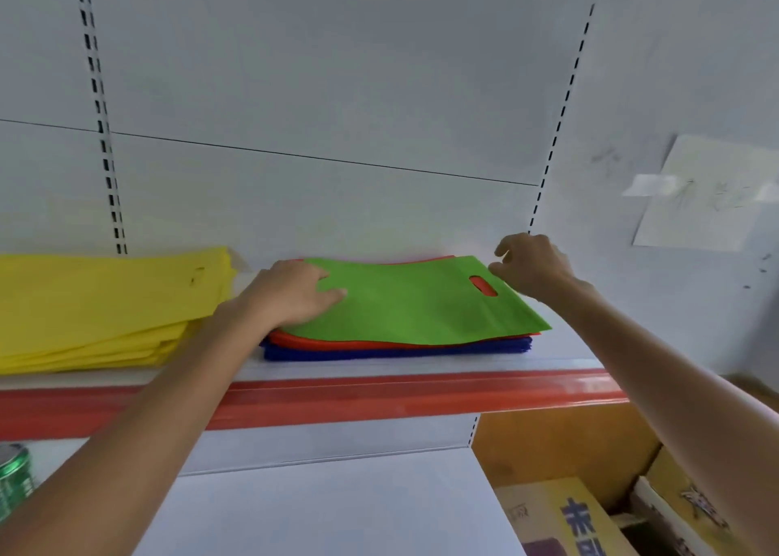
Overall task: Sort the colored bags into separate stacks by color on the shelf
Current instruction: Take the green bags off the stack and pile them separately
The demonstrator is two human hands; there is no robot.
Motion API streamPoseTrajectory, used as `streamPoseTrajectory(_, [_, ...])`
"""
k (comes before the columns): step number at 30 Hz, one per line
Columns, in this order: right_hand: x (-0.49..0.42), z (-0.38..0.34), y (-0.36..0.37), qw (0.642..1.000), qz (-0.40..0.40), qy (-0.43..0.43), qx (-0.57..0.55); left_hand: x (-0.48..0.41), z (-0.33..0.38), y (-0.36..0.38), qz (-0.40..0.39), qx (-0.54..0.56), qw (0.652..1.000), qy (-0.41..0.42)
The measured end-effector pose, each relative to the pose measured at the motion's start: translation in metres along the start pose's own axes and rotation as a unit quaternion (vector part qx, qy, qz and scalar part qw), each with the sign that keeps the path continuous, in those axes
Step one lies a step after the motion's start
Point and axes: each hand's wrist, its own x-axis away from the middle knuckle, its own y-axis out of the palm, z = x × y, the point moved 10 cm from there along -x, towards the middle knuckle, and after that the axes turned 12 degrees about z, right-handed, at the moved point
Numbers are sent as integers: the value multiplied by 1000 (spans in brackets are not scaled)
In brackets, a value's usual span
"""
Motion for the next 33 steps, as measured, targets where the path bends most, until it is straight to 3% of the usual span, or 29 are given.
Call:
streamPoseTrajectory(5, [-5, 22, 24, 999, -37, 4, 1, -3, 4, 28, -43, -72, 996, -24])
streamPoseTrajectory(12, [-7, 21, 40, 999, -44, -7, -6, -7, 1, 32, -43, -53, 996, -52])
streamPoseTrajectory(18, [-6, 16, 36, 1000, -16, -22, -14, -9, 1, 23, 19, -36, 998, -44])
streamPoseTrajectory(28, [-8, 6, 25, 999, 27, -41, -16, -15, -3, 8, 12, -26, 997, -72])
streamPoseTrajectory(33, [-18, -8, 1, 998, 36, -51, 12, -14, -3, -24, 86, -35, 995, -48])
